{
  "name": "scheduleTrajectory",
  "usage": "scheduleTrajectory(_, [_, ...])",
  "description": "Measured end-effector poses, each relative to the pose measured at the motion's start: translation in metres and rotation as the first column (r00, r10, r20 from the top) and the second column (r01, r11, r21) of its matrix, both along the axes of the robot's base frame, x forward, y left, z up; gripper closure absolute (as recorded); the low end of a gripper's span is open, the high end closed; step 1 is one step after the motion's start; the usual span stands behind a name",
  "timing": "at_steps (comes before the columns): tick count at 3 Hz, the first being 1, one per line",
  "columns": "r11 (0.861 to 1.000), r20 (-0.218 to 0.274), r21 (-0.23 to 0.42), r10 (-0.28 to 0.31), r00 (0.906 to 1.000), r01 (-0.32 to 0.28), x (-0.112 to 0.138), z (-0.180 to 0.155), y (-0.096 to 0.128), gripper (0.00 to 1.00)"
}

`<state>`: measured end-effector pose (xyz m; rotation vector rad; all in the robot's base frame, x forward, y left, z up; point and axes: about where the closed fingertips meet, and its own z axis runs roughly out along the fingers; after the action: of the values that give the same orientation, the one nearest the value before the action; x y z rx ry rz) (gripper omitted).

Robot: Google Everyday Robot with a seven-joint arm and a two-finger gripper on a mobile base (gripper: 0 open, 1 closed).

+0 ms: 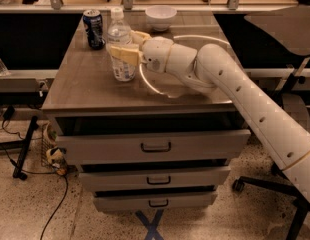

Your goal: Place blue plastic bottle upright

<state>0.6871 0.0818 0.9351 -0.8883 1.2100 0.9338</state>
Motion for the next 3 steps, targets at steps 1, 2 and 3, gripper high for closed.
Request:
scheduleTrajectory(1, [1.0,0.001,-0.003,-0.004,1.0,0.004,-0.002,0.0,-0.001,0.0])
scheduleTrajectory(2, [0.998,-0.012,-0.046,-0.037,0.9992,0.037,-0.012,0.007,-0.026,0.0])
scheduleTrajectory(3, [0.986,-0.022,-0.123,-0.118,0.9928,0.114,-0.043,0.019,-0.084,0.0])
